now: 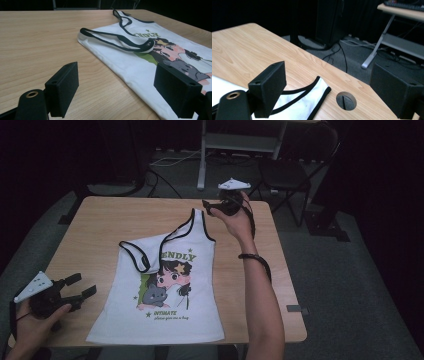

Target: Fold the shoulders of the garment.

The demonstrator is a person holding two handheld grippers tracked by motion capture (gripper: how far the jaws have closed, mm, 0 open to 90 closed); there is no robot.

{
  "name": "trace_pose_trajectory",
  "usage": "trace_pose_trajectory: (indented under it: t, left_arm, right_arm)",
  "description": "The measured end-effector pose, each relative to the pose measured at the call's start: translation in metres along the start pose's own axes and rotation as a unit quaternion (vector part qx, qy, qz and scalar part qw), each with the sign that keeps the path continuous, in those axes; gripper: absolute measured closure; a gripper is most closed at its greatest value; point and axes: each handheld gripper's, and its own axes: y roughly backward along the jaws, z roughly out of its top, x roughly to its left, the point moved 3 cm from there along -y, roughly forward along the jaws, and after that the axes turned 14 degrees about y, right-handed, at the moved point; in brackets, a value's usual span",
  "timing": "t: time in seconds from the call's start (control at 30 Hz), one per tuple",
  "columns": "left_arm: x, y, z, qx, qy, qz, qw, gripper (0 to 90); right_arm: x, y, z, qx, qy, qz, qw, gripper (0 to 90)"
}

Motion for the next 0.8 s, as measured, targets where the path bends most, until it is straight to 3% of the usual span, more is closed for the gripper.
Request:
trace_pose_trajectory:
  t: [0.07,0.27,0.33,0.8]
  left_arm:
    - [0.000,0.000,0.000,-0.005,0.006,0.000,1.0000,19.8]
    - [0.001,0.000,0.000,0.000,-0.003,0.003,1.0000,19.8]
    - [0.000,0.000,0.000,0.001,-0.005,0.003,1.0000,19.8]
    - [0.000,0.000,0.000,0.001,-0.004,0.004,1.0000,19.8]
  right_arm:
    - [-0.002,-0.015,-0.003,0.007,-0.011,0.003,0.9999,13.4]
    - [-0.007,-0.039,-0.011,0.030,-0.022,0.005,0.9993,16.6]
    - [-0.009,-0.045,-0.014,0.030,-0.033,0.007,0.9990,21.9]
    - [-0.017,-0.089,-0.025,0.072,-0.061,0.011,0.9955,31.9]
